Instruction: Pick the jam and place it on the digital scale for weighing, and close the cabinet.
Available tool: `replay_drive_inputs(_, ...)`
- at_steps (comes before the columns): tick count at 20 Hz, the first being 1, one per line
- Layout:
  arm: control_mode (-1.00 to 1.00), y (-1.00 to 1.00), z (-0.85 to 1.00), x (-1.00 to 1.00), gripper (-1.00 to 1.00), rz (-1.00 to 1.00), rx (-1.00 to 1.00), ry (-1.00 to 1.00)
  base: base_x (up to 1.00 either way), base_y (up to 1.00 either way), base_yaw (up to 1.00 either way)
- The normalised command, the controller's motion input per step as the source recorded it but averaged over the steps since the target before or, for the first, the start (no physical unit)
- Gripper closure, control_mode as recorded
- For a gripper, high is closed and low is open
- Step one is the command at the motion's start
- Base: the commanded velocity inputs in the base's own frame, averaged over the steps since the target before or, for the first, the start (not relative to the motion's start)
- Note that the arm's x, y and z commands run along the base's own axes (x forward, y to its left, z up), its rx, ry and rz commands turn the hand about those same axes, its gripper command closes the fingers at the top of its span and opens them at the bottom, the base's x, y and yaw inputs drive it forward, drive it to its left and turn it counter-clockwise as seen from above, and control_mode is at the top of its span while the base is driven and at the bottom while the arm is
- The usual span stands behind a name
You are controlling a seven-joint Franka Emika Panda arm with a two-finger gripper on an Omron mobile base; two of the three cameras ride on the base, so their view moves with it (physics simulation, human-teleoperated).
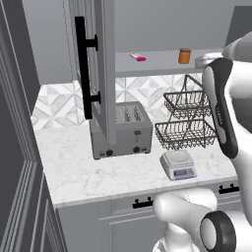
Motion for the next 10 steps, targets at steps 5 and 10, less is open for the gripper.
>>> replay_drive_inputs(5, -1.00, -0.01, 0.00, 0.69, -1.00, 0.00, 0.00, 0.00, 0.00, 0.00, 0.00)
replay_drive_inputs(10, -1.00, -0.12, 0.00, 0.58, -1.00, 0.00, 0.00, 0.00, 0.00, 0.00, 0.00)
